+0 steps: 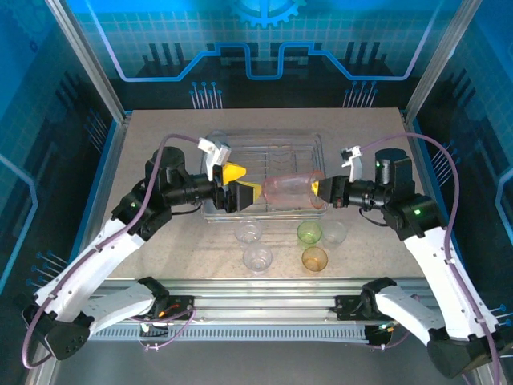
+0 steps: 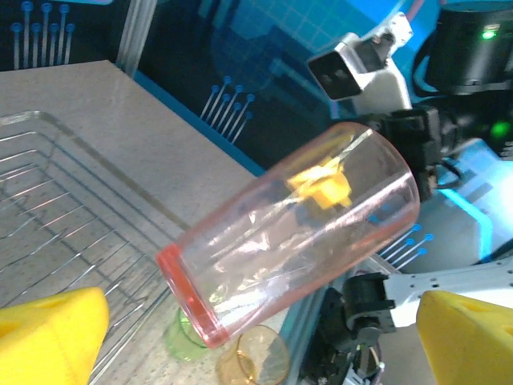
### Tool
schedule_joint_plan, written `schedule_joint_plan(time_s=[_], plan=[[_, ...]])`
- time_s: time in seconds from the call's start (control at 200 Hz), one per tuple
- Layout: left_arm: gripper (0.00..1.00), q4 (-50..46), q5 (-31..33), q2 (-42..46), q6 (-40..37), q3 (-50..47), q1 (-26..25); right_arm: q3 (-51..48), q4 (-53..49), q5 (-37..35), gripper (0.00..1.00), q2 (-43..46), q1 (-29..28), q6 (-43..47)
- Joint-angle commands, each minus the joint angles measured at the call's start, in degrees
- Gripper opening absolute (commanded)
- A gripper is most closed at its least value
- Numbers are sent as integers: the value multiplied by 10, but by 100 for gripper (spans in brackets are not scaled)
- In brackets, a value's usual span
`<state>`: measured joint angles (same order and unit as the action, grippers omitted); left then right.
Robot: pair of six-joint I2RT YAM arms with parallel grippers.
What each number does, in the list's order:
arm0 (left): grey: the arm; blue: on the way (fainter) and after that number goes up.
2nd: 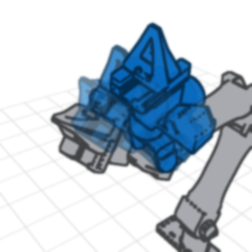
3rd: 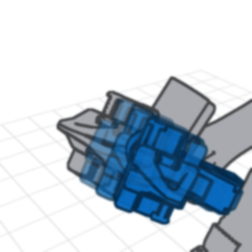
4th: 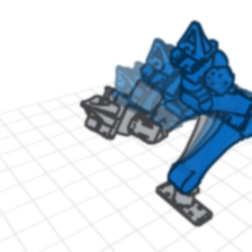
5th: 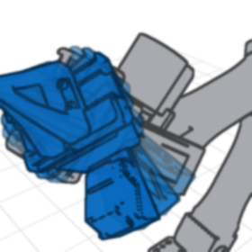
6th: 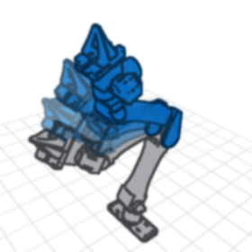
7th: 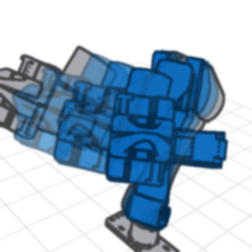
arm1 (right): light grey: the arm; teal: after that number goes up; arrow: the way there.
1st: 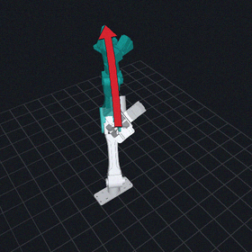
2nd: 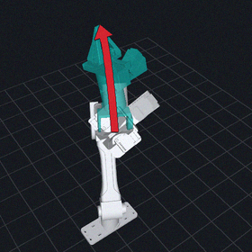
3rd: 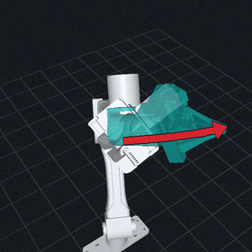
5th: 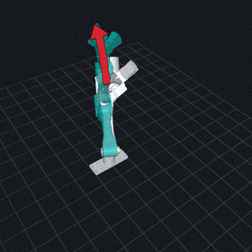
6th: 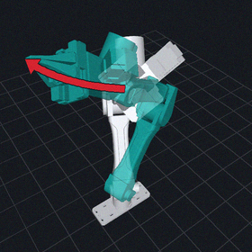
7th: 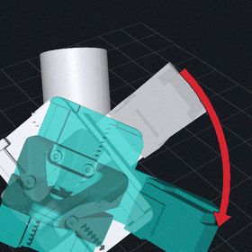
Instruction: Load the cups into the dish rack
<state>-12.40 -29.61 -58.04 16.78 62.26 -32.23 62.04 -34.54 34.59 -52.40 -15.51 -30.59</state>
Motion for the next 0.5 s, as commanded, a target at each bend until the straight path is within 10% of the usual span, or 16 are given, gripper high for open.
schedule_joint_plan(time_s=[0.0, 0.495], plan=[[100, 53, -45, -3, 23, -9, -3, -42, 205, 132, 0, 5, 24, -134], [99, 90, -58, -41, 65, 1, -3, -88, 435, 196, 0, -24, 26, -286]])
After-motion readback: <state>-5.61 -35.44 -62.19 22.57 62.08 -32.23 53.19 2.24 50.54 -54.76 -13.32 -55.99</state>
